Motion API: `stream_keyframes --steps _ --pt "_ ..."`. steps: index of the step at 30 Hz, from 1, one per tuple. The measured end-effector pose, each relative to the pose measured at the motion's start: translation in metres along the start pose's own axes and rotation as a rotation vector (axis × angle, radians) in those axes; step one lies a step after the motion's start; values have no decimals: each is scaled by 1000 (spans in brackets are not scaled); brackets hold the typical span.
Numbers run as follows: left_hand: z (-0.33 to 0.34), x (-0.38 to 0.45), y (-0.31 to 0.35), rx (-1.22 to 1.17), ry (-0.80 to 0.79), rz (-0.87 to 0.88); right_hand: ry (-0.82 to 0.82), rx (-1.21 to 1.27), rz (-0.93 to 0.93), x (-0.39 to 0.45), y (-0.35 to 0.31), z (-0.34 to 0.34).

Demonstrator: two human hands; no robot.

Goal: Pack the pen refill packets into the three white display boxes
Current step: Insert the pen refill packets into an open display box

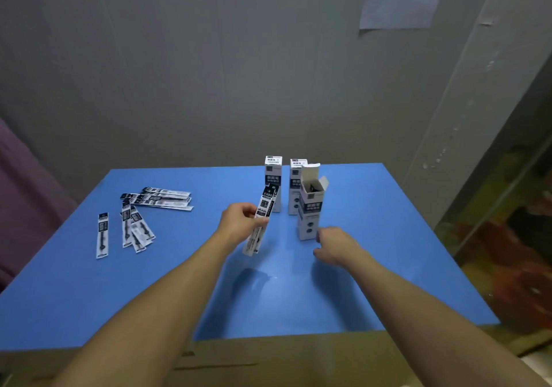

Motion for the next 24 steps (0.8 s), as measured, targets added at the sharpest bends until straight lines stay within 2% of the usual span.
stream_keyframes --steps 7,12,15,19,24 --pt "41 16 9 -129 138 -109 -41 35 -55 30 55 -3" --pt "53 14 14 -172 217 -144 56 495 -107 52 61 -25" --pt "53 9 17 -214 256 -160 87 651 -197 64 49 -36" --pt "46 4 29 -273 304 -137 128 799 -256 72 36 -43" --pt "25 0 58 -347 345 20 189 873 -296 70 36 -50"
Point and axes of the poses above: each hand's wrist, its own x-axis towards the middle knuckle, its own z-axis out of the palm, y = z × x, the point moved 3 cm from there along x, towards the middle knuckle, and after that the axes turned 1 degree about y, right-handed, at the moved point
